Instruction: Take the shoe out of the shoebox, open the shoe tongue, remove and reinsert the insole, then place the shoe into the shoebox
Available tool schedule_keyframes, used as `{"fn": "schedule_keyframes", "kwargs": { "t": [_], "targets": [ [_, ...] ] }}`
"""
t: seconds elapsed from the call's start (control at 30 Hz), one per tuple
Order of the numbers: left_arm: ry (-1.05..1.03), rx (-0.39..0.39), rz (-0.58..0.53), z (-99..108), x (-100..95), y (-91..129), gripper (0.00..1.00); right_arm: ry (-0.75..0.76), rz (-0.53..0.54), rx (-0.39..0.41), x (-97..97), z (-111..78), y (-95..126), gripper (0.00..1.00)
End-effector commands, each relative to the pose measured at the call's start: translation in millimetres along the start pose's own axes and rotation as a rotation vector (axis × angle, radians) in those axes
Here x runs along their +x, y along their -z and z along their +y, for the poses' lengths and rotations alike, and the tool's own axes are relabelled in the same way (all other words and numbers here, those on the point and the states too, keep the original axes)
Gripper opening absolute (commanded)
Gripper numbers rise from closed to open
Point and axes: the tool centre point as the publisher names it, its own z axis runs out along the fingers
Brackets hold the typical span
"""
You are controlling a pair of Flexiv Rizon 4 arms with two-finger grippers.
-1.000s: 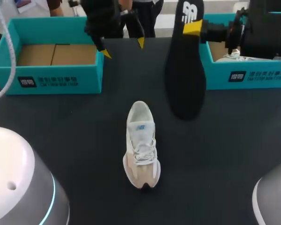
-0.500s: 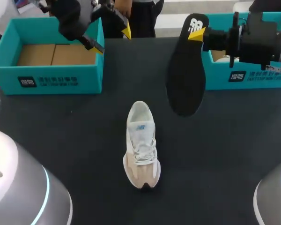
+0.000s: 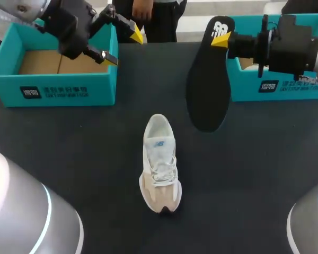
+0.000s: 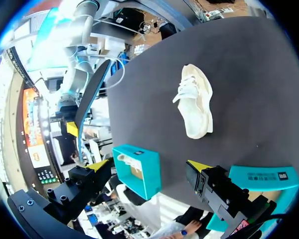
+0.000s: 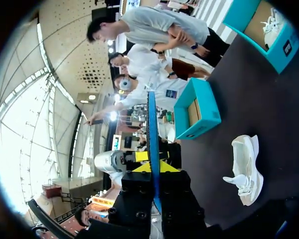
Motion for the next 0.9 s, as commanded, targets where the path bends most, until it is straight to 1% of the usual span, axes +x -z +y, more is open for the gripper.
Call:
{"fn": "schedule_keyframes", "kwargs": {
  "t": [0.03,0.07,0.1,0.17,0.2,0.27,0.3,0.37,0.4,0.47,0.5,0.57,0.63,0.77,0.9],
  "targets": [
    [-0.002,-0.005,-0.034,-2,3.6,-1,1.0,-0.002,-0.005,-0.004,0.6,-0.8,-3,0.0],
    [-0.002,-0.005,-0.034,-2,3.6,-1,1.0,-0.002,-0.005,-0.004,0.6,-0.8,-3,0.0],
    [-0.009,-0.01,-0.081,-4,5.1,-4,1.0,-0.008,0.009,-0.002,-3.5,3.6,-6,0.0],
    [-0.018,0.017,-0.172,-10,5.4,-7,1.0,-0.044,0.024,-0.007,-11.4,10.7,-11,0.0],
    [-0.029,0.033,-0.2,-13,4.6,-7,1.0,-0.062,0.036,-0.005,-13.5,13.9,-13,0.0],
    [-0.04,0.031,-0.231,-16,3.4,-8,1.0,-0.093,0.02,0.006,-18.1,19.8,-16,0.0],
    [-0.03,0.044,-0.244,-17,3.0,-9,1.0,-0.11,0.023,0.011,-19.0,22.7,-17,0.0],
    [-0.021,0.033,-0.244,-18,3.2,-13,1.0,-0.118,0.012,0.024,-19.5,28.4,-21,0.0],
    [-0.014,0.043,-0.264,-19,3.5,-15,1.0,-0.13,0.01,0.037,-21.0,30.8,-24,0.0],
    [-0.002,0.03,-0.299,-18,4.5,-22,1.0,-0.148,0.001,0.059,-26.1,33.8,-30,0.0],
    [0.007,0.036,-0.328,-18,4.5,-25,1.0,-0.166,0.004,0.066,-28.7,34.6,-34,0.0],
    [0.009,0.014,-0.357,-19,2.5,-33,1.0,-0.194,-0.001,0.085,-32.5,35.3,-40,0.0],
    [0.015,0.013,-0.404,-20,-1.1,-39,1.0,-0.21,-0.001,0.097,-32.9,35.6,-46,0.0],
    [0.025,0.008,-0.439,-22,-5.6,-54,1.0,-0.237,-0.012,0.111,-33.1,35.8,-52,0.0],
    [0.043,0.012,-0.481,-24,-8.8,-65,1.0,-0.284,-0.013,0.101,-32.7,35.1,-57,0.0]
  ]
}}
